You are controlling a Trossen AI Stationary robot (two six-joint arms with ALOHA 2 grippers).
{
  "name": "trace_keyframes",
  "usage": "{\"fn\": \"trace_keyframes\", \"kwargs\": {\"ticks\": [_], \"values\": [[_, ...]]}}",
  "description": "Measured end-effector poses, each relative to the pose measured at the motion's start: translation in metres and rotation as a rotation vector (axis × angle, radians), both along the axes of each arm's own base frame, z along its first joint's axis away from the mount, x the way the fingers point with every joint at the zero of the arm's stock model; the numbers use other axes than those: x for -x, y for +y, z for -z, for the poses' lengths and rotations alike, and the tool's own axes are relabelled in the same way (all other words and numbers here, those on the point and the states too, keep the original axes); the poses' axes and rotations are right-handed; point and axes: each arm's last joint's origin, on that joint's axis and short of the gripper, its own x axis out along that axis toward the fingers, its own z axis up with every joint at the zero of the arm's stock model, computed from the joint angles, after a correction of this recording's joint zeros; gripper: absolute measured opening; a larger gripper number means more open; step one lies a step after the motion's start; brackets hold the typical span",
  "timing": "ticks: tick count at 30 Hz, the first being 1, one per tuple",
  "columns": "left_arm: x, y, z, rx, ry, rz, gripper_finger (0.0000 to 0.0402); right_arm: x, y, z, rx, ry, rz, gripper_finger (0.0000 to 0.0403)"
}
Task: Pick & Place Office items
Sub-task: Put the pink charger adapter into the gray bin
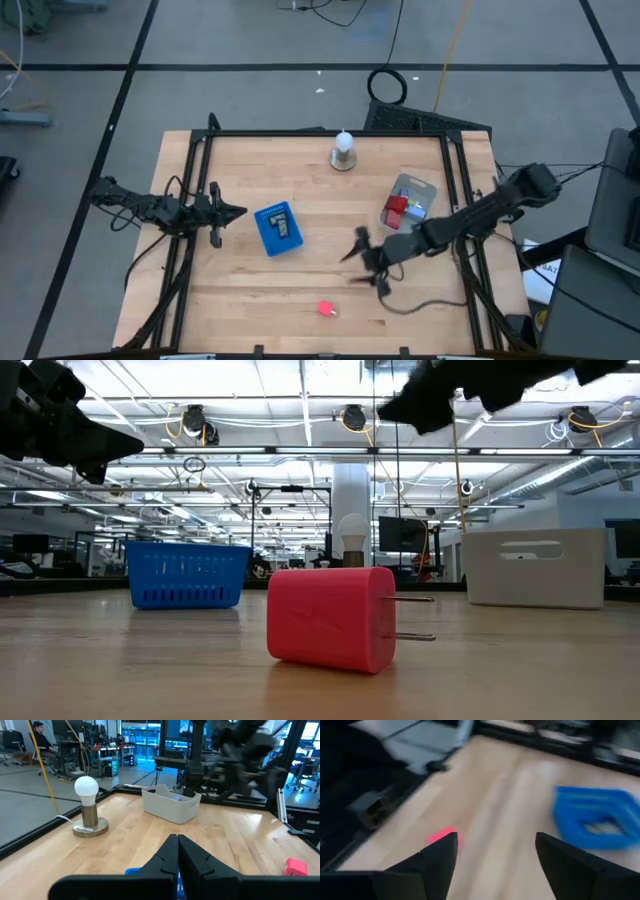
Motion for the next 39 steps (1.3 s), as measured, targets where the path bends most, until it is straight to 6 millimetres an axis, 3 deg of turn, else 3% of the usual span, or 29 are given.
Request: {"fn": "trace_keyframes", "kwargs": {"ticks": [6, 14, 24, 34, 39], "values": [[0.0, 0.0, 0.0, 0.0, 0.0, 0.0, 0.0019, -0.036, 0.035, 0.003, 0.032, 0.047, -0.251, 0.0274], [0.0, 0.0, 0.0, 0.003, 0.0, 0.0, 0.0021, -0.073, 0.052, 0.03, 0.032, 0.18, -0.42, 0.0275], [0.0, 0.0, 0.0, 0.012, -0.002, 0.0, 0.0021, -0.099, 0.047, 0.045, 0.068, 0.138, -0.446, 0.0275], [-0.005, -0.002, 0.006, 0.005, 0.069, 0.004, 0.0021, -0.112, 0.046, 0.079, -0.039, 0.142, -0.54, 0.0275], [-0.008, -0.003, 0.01, 0.008, 0.111, 0.002, 0.0021, -0.114, 0.044, 0.083, -0.039, 0.138, -0.535, 0.0275]]}}
